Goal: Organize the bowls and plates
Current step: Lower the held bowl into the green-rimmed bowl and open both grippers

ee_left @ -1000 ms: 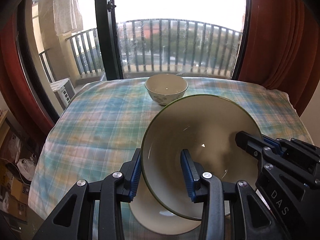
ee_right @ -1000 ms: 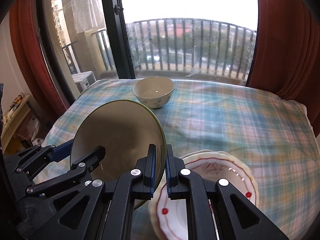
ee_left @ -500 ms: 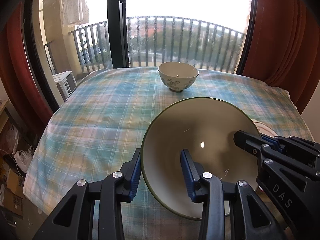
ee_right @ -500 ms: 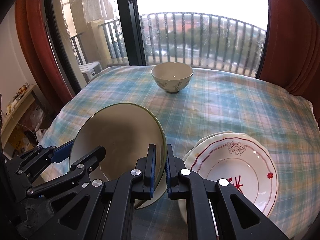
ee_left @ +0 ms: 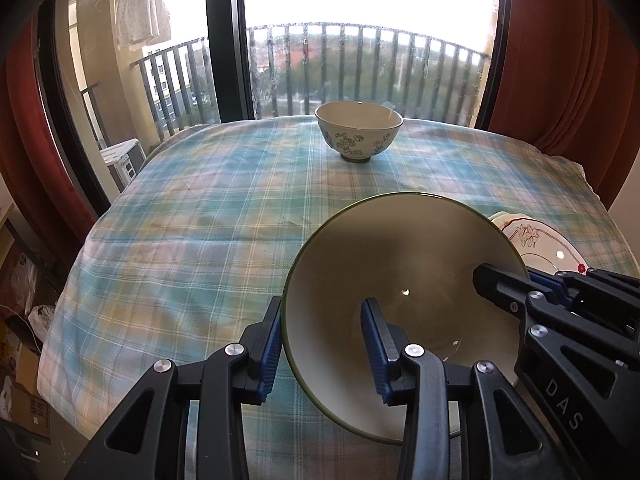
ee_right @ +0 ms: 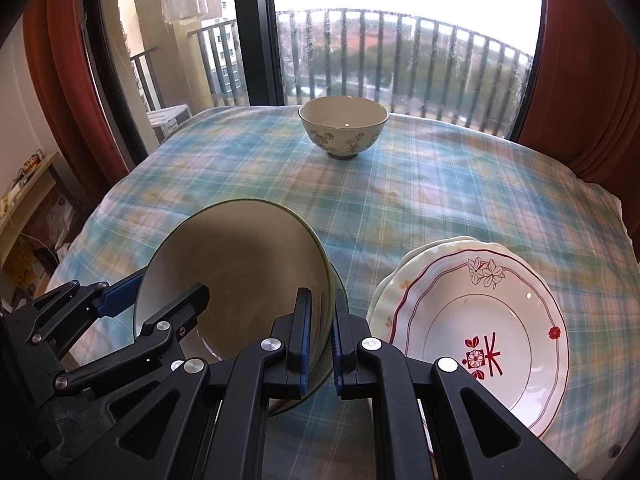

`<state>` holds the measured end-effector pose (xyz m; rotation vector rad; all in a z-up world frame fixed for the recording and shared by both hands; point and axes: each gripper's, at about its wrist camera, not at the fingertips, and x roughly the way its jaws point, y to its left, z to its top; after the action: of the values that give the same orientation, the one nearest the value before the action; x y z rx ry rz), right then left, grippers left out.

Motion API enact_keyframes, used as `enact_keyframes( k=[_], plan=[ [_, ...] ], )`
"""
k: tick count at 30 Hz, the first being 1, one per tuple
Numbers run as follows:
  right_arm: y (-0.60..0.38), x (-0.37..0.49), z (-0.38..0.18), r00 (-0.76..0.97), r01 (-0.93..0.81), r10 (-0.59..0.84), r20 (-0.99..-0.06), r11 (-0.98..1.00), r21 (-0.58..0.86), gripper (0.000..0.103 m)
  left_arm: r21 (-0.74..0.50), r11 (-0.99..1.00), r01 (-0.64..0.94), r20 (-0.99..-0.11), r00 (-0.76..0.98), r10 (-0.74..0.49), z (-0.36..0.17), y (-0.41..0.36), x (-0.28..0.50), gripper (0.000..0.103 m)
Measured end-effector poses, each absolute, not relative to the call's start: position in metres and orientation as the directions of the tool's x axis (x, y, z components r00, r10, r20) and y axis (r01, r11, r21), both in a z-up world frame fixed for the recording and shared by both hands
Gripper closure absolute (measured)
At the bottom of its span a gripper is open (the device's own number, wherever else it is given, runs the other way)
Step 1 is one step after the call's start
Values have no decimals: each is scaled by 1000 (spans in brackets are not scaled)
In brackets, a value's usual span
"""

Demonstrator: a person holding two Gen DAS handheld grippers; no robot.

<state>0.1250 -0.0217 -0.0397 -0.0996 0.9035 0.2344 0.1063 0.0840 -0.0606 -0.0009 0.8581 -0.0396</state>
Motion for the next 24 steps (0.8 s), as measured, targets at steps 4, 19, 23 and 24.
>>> enact_keyframes(
  k=[4,19,23,24],
  plan=[
    [-23,126,-40,608,-230,138,-782,973,-7,91,-13,999,46,-752,658,-40,-66,80,108,65],
    [-20,118,-48,676,-180,68,-733,981,-76,87,17,998,54,-695,718,-27,-74,74,99,62],
    [-22,116,-47,667,-171,76,-741,984,-53,85,-39,997,65,-709,702,-73,-72,82,97,50],
    [-23,115,-45,663,-168,76,-744,985,-49,85,-55,996,65,-710,699,-84,-71,85,96,48]
  ],
)
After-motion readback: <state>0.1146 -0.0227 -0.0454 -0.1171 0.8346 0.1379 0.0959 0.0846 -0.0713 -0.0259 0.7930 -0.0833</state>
